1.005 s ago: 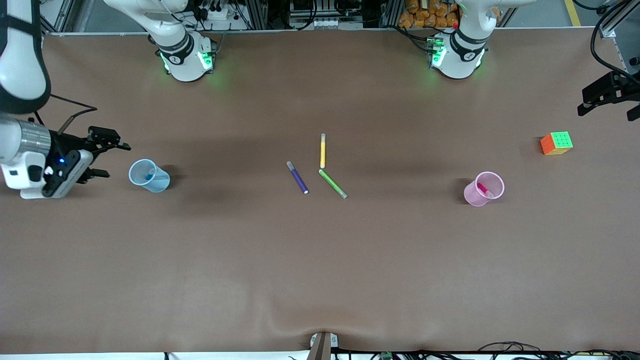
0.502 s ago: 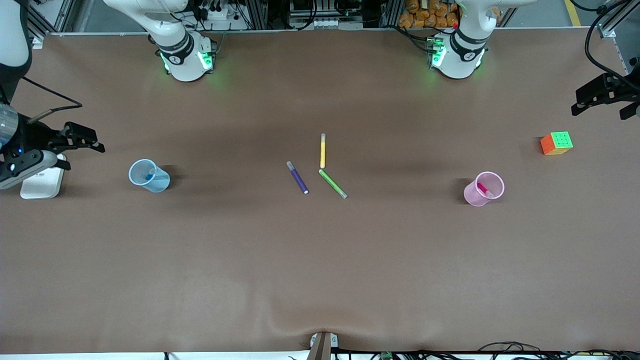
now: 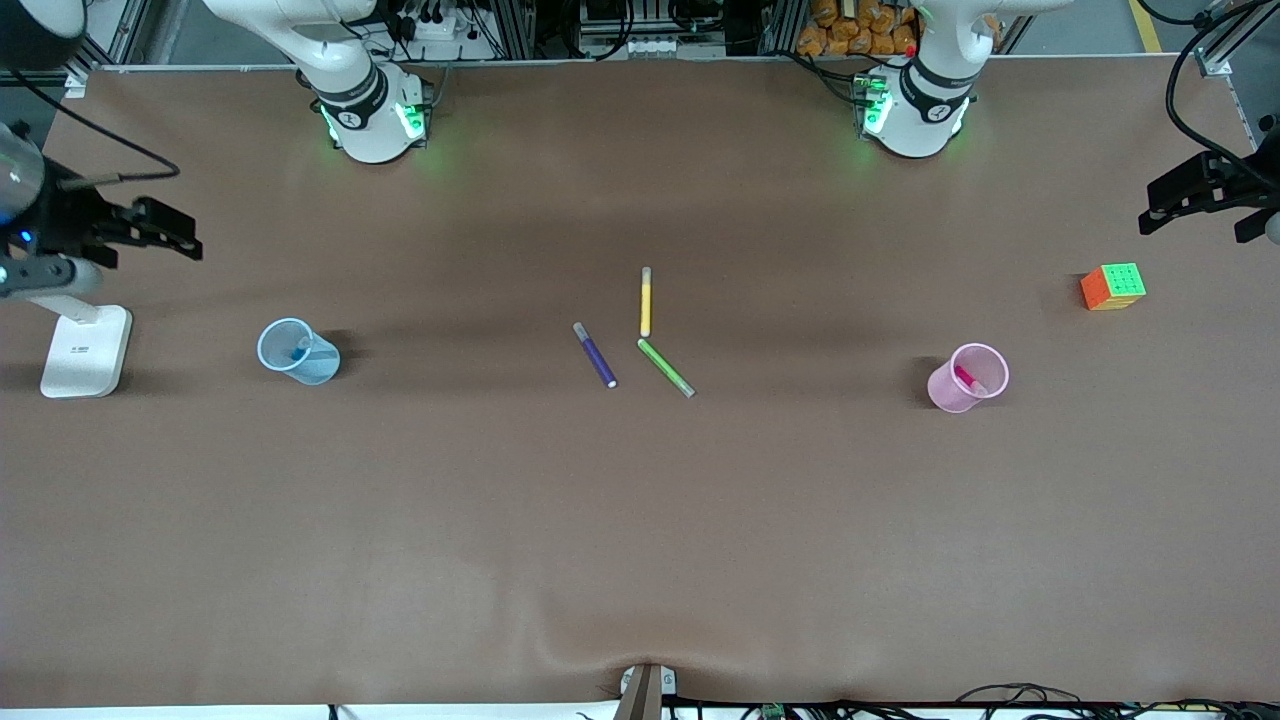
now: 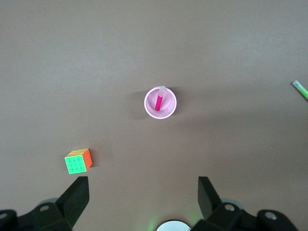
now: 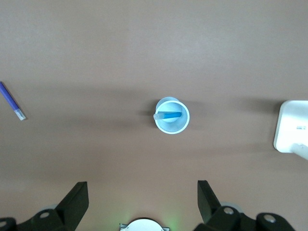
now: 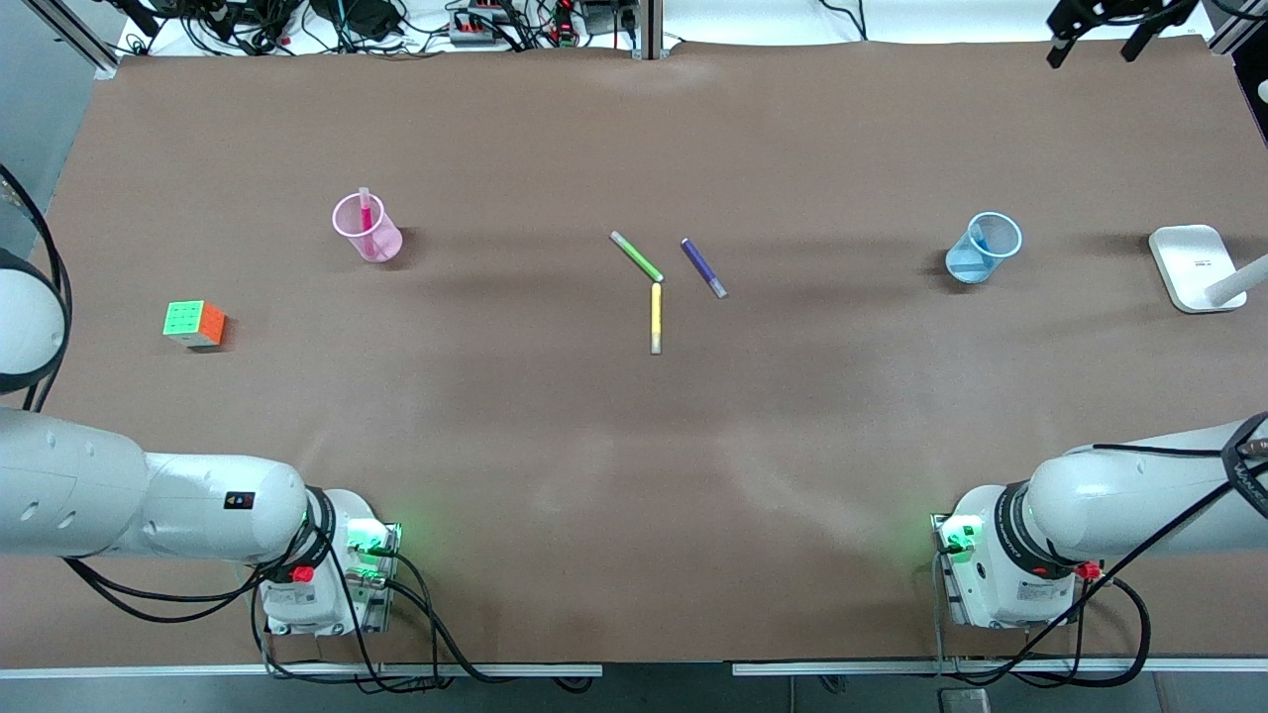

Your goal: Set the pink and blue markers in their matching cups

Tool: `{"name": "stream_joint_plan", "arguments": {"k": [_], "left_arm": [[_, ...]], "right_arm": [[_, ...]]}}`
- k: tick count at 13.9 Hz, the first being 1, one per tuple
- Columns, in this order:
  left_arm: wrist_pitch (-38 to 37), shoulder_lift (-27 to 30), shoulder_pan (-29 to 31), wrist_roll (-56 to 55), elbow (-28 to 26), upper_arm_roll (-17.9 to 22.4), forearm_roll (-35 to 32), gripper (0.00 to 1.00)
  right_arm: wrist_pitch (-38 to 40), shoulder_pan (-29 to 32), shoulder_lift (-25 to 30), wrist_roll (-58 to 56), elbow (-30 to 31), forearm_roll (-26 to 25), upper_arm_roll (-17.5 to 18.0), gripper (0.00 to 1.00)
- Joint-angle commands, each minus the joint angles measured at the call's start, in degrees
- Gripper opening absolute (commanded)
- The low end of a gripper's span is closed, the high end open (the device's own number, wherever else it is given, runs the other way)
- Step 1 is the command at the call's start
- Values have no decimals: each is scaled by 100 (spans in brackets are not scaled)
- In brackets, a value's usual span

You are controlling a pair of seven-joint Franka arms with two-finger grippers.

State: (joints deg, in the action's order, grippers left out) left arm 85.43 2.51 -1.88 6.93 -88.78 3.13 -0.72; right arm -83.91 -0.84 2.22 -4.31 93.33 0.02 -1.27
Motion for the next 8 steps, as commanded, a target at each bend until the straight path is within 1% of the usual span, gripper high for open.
{"name": "stream_joint_plan", "arguments": {"k": [1, 3, 8], "left_arm": [[-105, -41, -6, -445, 133, -5, 81, 100], [-105, -49, -23, -464, 133, -5, 89, 100], [-105, -120, -111, -482, 133, -40, 63, 100]], "right_arm": [[15, 320, 112, 105, 54, 15, 12, 100], [24, 409, 121, 123, 54, 130, 12, 100], [-46, 356, 95, 132, -86, 139, -14, 100]]}}
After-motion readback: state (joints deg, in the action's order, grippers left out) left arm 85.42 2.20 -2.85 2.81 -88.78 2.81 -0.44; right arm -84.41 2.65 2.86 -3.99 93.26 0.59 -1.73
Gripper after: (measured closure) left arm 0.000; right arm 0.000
